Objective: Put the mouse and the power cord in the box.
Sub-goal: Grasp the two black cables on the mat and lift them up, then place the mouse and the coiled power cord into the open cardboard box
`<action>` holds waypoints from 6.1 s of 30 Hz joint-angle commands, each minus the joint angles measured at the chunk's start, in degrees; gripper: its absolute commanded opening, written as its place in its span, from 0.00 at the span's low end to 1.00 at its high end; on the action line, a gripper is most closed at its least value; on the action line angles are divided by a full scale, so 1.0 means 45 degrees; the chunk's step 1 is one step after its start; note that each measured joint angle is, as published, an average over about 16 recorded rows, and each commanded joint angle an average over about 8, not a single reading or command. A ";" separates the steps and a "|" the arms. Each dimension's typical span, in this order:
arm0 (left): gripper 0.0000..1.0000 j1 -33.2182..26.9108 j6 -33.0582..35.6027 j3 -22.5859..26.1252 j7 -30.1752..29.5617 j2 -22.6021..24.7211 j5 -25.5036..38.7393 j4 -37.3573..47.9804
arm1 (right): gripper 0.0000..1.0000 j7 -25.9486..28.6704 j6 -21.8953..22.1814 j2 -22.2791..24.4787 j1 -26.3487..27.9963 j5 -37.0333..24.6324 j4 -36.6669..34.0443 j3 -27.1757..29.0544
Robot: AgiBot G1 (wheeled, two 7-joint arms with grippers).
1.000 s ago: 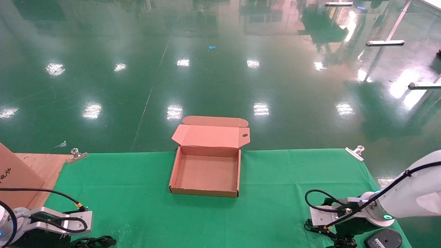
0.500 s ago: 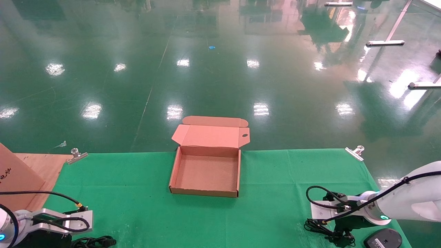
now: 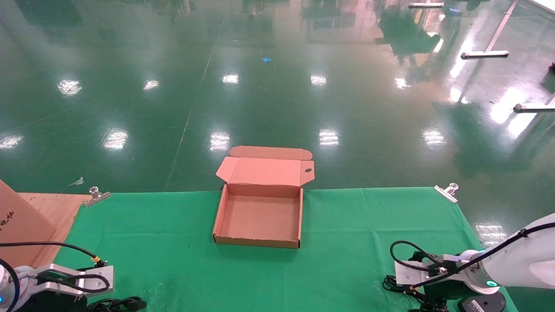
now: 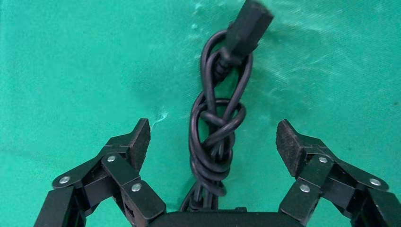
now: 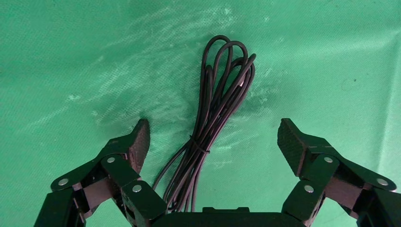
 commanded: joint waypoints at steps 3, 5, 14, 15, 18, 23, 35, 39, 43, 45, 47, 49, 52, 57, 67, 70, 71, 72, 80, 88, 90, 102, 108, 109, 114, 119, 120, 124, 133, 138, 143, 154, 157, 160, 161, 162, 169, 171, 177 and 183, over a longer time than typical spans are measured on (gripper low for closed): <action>0.00 -0.0088 0.0171 -0.0016 0.0008 -0.0038 -0.0023 0.0032 | 0.00 -0.0052 -0.0074 0.0058 0.0016 0.0072 -0.0009 0.0050; 0.00 -0.0108 0.0214 -0.0044 0.0003 -0.0068 -0.0064 0.0048 | 0.00 -0.0065 -0.0085 0.0092 0.0042 0.0100 -0.0012 0.0070; 0.00 -0.0027 0.0328 -0.0107 0.0050 -0.0075 -0.0154 0.0079 | 0.00 -0.0113 -0.0072 0.0176 -0.0011 0.0179 -0.0064 0.0126; 0.00 -0.0013 0.0329 -0.0103 0.0052 -0.0065 -0.0148 0.0081 | 0.00 -0.0114 -0.0069 0.0181 -0.0035 0.0190 -0.0074 0.0134; 0.00 0.0009 0.0309 -0.0080 0.0044 -0.0035 -0.0116 0.0081 | 0.00 -0.0118 -0.0060 0.0196 -0.0101 0.0226 -0.0095 0.0160; 0.00 0.0027 0.0243 -0.0052 0.0007 0.0008 -0.0077 0.0083 | 0.00 -0.0128 -0.0027 0.0229 -0.0152 0.0280 -0.0094 0.0199; 0.00 0.0136 0.0301 0.0023 -0.0008 0.0163 0.0029 0.0085 | 0.00 -0.0182 -0.0243 0.0438 -0.0140 0.0428 -0.0119 0.0305; 0.00 -0.0040 0.0544 0.0053 -0.0017 0.0144 0.0073 0.0058 | 0.00 -0.0198 -0.0433 0.0555 -0.0072 0.0498 -0.0123 0.0354; 0.00 -0.0361 0.0975 0.0107 0.0007 0.0091 0.0150 0.0008 | 0.00 -0.0215 -0.0679 0.0691 0.0135 0.0602 -0.0081 0.0427; 0.00 -0.0536 0.1203 0.0138 0.0030 0.0059 0.0194 -0.0018 | 0.00 -0.0232 -0.0863 0.0766 0.0298 0.0665 -0.0045 0.0471; 0.00 -0.0708 0.1412 0.0168 0.0055 0.0025 0.0237 -0.0043 | 0.00 -0.0255 -0.1102 0.0842 0.0490 0.0732 -0.0007 0.0518; 0.00 -0.0878 0.1600 0.0197 0.0083 -0.0006 0.0278 -0.0069 | 0.00 -0.0283 -0.1409 0.0917 0.0703 0.0801 0.0028 0.0565; 0.00 -0.1146 0.1857 0.0232 0.0121 -0.0035 0.0328 -0.0118 | 0.00 -0.0331 -0.1993 0.1026 0.1055 0.0930 0.0075 0.0653; 0.00 -0.1728 0.2313 0.0233 0.0179 0.0038 0.0326 -0.0282 | 0.00 -0.0462 -0.3549 0.1148 0.1814 0.1246 0.0187 0.0865; 0.00 -0.3256 0.2919 0.0109 0.0174 0.0937 0.0145 -0.0848 | 0.00 -0.0371 -0.5740 0.0542 0.3592 0.1659 0.0524 0.1134; 0.00 -0.3734 0.2960 0.0062 0.0171 0.1253 0.0079 -0.0972 | 0.00 -0.0213 -0.5820 0.0191 0.4060 0.1734 0.0596 0.1185; 0.00 -0.3898 0.2976 0.0050 0.0181 0.1359 0.0063 -0.1010 | 0.00 -0.0162 -0.5838 0.0077 0.4212 0.1757 0.0614 0.1200; 0.00 -0.4058 0.3001 0.0041 0.0200 0.1464 0.0049 -0.1046 | 0.00 -0.0111 -0.5854 -0.0029 0.4358 0.1779 0.0626 0.1216; 0.00 -0.5252 0.3208 0.0027 0.0610 0.2288 0.0026 -0.1277 | 0.00 0.0114 -0.5727 -0.0868 0.5415 0.1898 0.0722 0.1301; 0.00 -0.5932 0.2550 0.0098 0.1414 0.3253 0.0144 -0.1323 | 0.00 0.0076 -0.4126 -0.1811 0.5802 0.1730 0.0953 0.1195; 0.00 -0.6047 0.2120 0.0093 0.1527 0.3502 0.0153 -0.1268 | 0.00 0.0107 -0.3423 -0.1931 0.5716 0.1778 0.1127 0.1217; 0.00 -0.6005 -0.0414 -0.0129 0.1848 0.4273 -0.0091 -0.0932 | 0.00 0.0817 -0.1184 -0.2162 0.4738 0.2583 0.3234 0.0861; 0.00 -0.5853 -0.0645 -0.0246 0.1963 0.4407 -0.0314 -0.0991 | 0.00 0.1358 -0.0650 -0.2172 0.4385 0.2959 0.4025 0.0126; 0.00 -0.5828 -0.0662 -0.0259 0.1974 0.4418 -0.0345 -0.1013 | 0.00 0.1445 -0.0587 -0.2170 0.4354 0.3024 0.4119 -0.0010; 0.00 -0.5598 -0.0597 -0.0337 0.2061 0.4479 -0.0561 -0.1181 | 0.00 0.1833 -0.0458 -0.2142 0.4319 0.3374 0.4410 -0.0655; 0.00 -0.4648 -0.1108 -0.0667 0.2585 0.4533 -0.1200 -0.1569 | 0.00 0.2107 -0.0608 -0.2075 0.4462 0.3710 0.4306 -0.1139; 0.00 -0.4313 -0.1385 -0.0814 0.2788 0.4539 -0.1455 -0.1680 | 0.00 0.2139 -0.0673 -0.2059 0.4502 0.3767 0.4236 -0.1212; 0.00 -0.2823 -0.3010 -0.1395 0.3761 0.4601 -0.2494 -0.2142 | 0.00 0.2172 -0.0984 -0.1997 0.4652 0.3944 0.3876 -0.1447; 0.00 0.0098 -0.5818 -0.1276 0.4828 0.4767 -0.3883 -0.3420 | 0.00 0.1807 -0.1481 -0.1903 0.4777 0.4100 0.2954 -0.1768; 0.04 0.0957 -0.6265 -0.0614 0.4823 0.4772 -0.4411 -0.3892 | 0.00 0.1515 -0.1541 -0.1883 0.4743 0.4158 0.2568 -0.1862; 0.64 0.1255 -0.6542 0.0109 0.4501 0.4763 -0.4849 -0.4077 | 0.00 0.1269 -0.1517 -0.1869 0.4704 0.4236 0.2255 -0.1907; 1.00 0.1193 -0.6991 0.1451 0.3943 0.4734 -0.5702 -0.4268 | 0.00 0.0895 -0.1511 -0.1884 0.4538 0.4452 0.1893 -0.1947; 1.00 0.1164 -0.7083 0.1757 0.3874 0.4728 -0.5932 -0.4291 | 0.00 0.0858 -0.1553 -0.1896 0.4532 0.4521 0.1892 -0.1954; 1.00 0.1135 -0.7163 0.2034 0.3828 0.4723 -0.6153 -0.4304 | 0.00 0.0858 -0.1611 -0.1919 0.4550 0.4605 0.1948 -0.1957; 1.00 0.1126 -0.7188 0.2122 0.3816 0.4722 -0.6225 -0.4307 | 0.00 0.0865 -0.1632 -0.1930 0.4561 0.4637 0.1985 -0.1957; 1.00 0.1119 -0.7210 0.2203 0.3791 0.4720 -0.6312 -0.4302 | 0.00 0.0875 -0.1654 -0.1942 0.4574 0.4673 0.2035 -0.1957; 1.00 0.0675 -0.7178 0.2418 0.3390 0.4613 -0.7131 -0.3892 | 0.00 0.1056 -0.1648 -0.2043 0.4578 0.4971 0.2711 -0.2019; 1.00 0.0418 -0.7038 0.2367 0.3425 0.4512 -0.7358 -0.3676 | 0.00 0.1154 -0.1555 -0.2081 0.4503 0.5082 0.3035 -0.2072; 1.00 -0.0277 -0.6078 0.1867 0.4014 0.3812 -0.8178 -0.2955 | 0.00 0.1594 -0.0724 -0.2191 0.3967 0.5379 0.4350 -0.2541; 1.00 -0.0662 -0.4883 0.1262 0.4804 0.2763 -0.8992 -0.2459 | 0.00 0.2393 0.0459 -0.2254 0.3336 0.5830 0.5894 -0.3467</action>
